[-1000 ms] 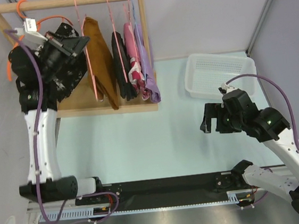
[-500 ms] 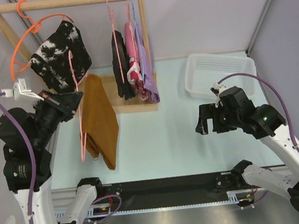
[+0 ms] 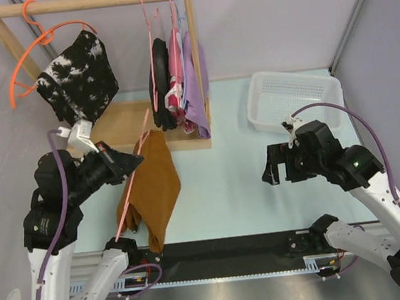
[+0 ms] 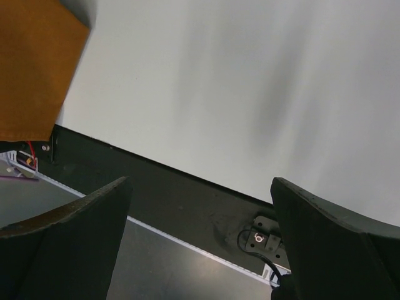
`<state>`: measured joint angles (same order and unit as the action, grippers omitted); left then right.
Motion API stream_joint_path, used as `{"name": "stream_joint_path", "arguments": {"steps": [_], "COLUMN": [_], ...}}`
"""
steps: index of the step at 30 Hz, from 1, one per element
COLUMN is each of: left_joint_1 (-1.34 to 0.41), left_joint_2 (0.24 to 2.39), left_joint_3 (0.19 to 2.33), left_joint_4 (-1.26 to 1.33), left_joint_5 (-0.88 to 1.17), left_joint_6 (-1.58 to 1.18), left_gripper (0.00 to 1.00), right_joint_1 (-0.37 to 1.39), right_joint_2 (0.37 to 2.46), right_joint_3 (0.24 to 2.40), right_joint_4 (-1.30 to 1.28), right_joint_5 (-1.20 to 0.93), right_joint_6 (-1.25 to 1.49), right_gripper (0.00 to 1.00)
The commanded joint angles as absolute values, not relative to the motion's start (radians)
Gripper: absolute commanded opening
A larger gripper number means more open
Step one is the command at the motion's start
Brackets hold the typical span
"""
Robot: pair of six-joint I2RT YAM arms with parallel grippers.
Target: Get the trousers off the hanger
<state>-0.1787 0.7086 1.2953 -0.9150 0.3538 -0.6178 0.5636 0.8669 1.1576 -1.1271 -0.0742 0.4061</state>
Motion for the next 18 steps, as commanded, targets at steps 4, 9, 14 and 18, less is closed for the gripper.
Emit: {"name": "stream_joint_path", "arguments": {"steps": [4, 9, 14, 18], "left_joint_1": [-0.330, -0.396, -0.482, -0.520], "left_joint_2": [0.732, 0.715, 0.686, 0.684], "left_joint_3": [1.301, 1.318, 1.299, 1.276], "left_joint_4": [-0.830, -0.883, -0.891, -0.815], "left_joint_5": [0.595, 0.591, 0.632, 0.739], "left_joint_6": [-0.509, -0.445, -0.384, -0.383], "left_gripper": [0.00, 0.00, 0.00, 0.00], "right_joint_1": [0.566, 0.568, 0.566, 0.571], "right_joint_2": [0.876, 0.877, 0.873, 0.858], "right_joint_3": [1.121, 1.078, 1.054, 1.043], "right_joint_4": [-1.058, -1.042, -1.023, -0.954], "right_joint_5": [-0.143, -0.163, -0.218, -0.331], "right_joint_6": [0.385, 0.388, 0.387, 0.373], "right_gripper": [1.00, 1.00, 1.00, 1.00]}}
